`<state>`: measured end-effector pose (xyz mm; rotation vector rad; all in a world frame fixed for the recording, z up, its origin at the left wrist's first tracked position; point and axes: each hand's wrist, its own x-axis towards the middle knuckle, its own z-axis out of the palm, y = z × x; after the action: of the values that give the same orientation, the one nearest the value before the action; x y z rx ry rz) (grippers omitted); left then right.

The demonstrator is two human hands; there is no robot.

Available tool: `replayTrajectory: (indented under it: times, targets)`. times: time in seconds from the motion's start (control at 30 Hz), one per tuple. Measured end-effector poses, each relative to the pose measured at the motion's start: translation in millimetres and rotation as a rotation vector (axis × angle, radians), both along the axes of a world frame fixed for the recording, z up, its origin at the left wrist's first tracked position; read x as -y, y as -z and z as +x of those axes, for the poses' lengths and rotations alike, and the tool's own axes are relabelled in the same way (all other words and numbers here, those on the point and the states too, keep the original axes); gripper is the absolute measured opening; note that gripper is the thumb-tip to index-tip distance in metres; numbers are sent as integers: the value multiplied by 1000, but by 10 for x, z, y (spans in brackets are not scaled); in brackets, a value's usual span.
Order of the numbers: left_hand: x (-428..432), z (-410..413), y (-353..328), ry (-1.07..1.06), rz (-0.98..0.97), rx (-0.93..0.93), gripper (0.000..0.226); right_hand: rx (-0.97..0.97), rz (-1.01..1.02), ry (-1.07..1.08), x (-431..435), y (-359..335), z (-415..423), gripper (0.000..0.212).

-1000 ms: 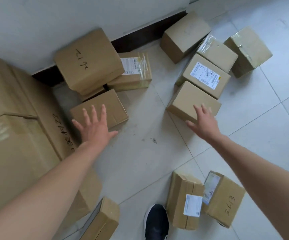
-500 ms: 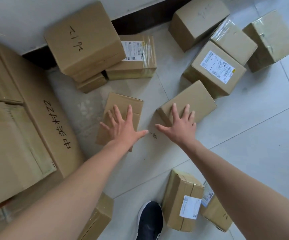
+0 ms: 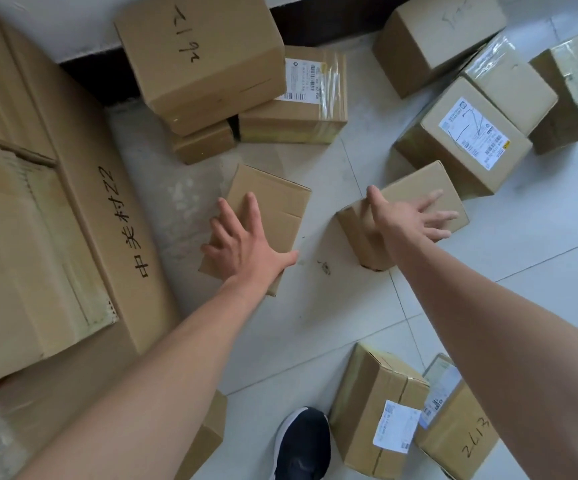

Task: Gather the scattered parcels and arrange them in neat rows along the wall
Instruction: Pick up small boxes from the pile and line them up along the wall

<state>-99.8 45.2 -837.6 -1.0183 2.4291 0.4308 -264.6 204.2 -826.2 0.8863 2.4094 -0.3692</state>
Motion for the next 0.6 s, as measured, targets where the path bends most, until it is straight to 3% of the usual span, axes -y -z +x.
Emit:
replayTrajectory:
  times: [0.23, 0.43, 0.6]
  targets:
    - [-174, 262, -428, -146, 103, -51, 134, 287, -73, -102, -292, -281, 729, 132]
    - [-110, 600, -741, 6, 193, -20, 132, 275, -137, -72, -326, -295, 1475, 130]
    - [-45, 971, -646, -66, 291, -67, 132, 123, -10, -166, -296, -209, 1783, 118]
